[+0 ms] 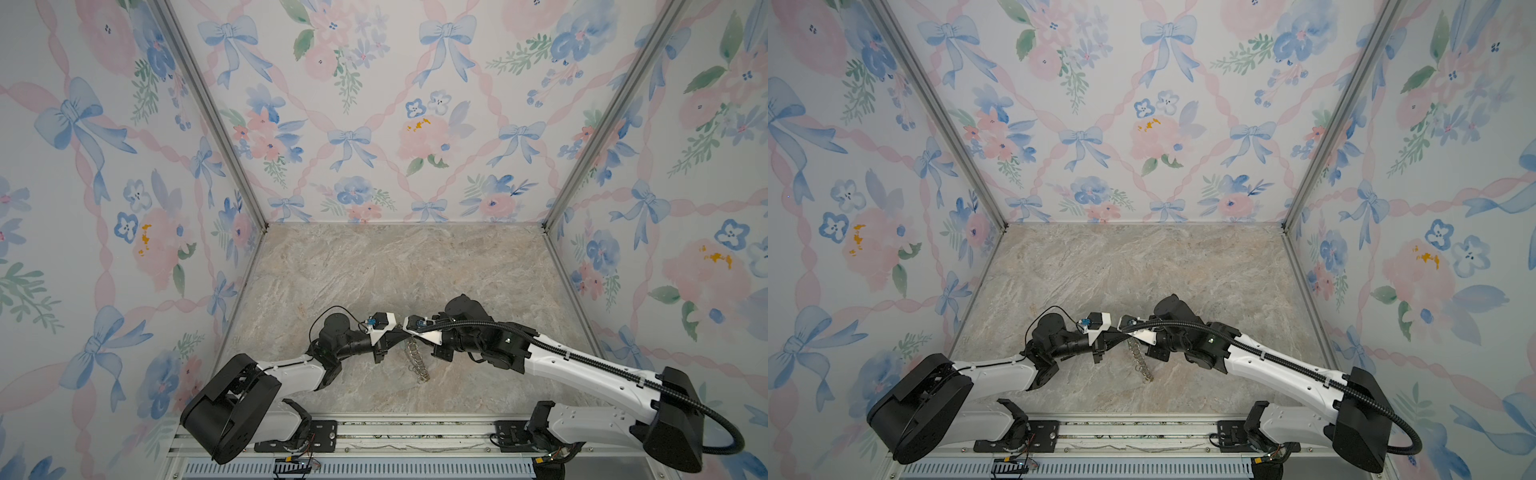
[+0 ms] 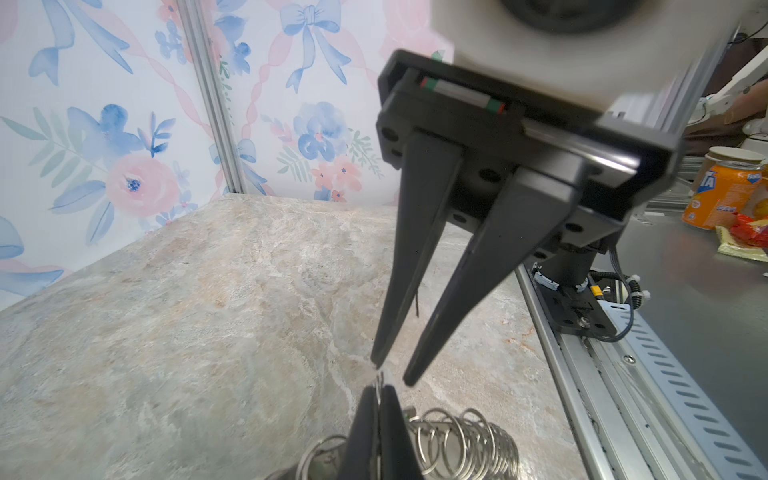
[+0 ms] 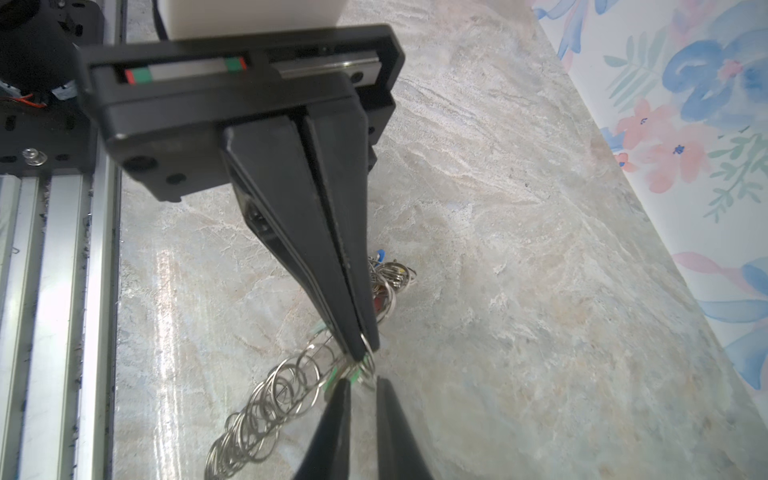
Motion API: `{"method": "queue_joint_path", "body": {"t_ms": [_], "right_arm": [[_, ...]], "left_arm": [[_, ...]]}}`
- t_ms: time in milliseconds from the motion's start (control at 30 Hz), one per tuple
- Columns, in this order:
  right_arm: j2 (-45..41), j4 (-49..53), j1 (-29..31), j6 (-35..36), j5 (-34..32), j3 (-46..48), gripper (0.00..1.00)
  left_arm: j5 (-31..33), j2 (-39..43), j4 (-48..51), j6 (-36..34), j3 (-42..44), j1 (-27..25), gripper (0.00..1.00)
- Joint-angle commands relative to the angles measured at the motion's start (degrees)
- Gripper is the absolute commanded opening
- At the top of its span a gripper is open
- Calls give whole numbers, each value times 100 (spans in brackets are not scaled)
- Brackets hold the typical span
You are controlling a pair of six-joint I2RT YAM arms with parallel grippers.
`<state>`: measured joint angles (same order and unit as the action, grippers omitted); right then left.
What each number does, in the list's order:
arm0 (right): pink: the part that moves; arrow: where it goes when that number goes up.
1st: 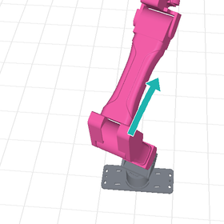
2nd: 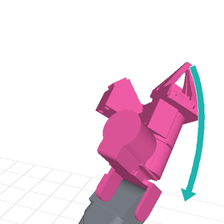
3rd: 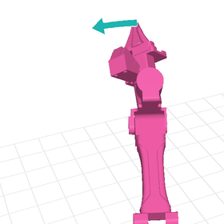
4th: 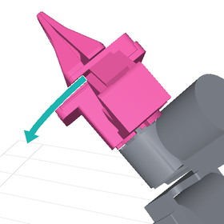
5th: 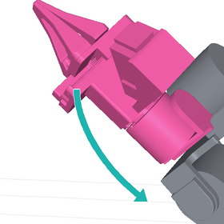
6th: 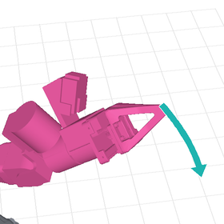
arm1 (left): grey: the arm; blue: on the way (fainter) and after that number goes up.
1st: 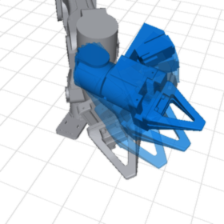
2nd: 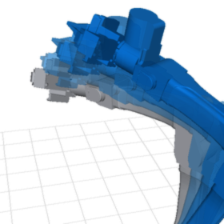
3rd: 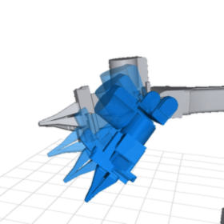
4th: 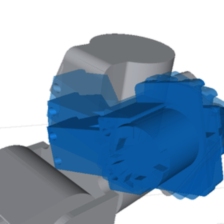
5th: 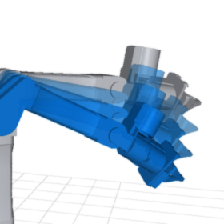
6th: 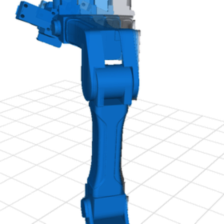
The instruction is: Put the keys on the keyring
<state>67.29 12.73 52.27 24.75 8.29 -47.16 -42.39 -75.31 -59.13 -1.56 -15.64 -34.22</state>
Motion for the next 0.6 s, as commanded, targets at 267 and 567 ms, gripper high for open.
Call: {"method": "queue_joint_path", "body": {"t_ms": [267,567], "right_arm": [[-395,-1833,-728,-716,1613,1042,21],[-668,-2917,-1042,-1058,2229,1604,22]], "left_arm": [[0,-144,-1558,789,175,-32,0],[-307,-641,-2917,1299,259,-63,0]]}}
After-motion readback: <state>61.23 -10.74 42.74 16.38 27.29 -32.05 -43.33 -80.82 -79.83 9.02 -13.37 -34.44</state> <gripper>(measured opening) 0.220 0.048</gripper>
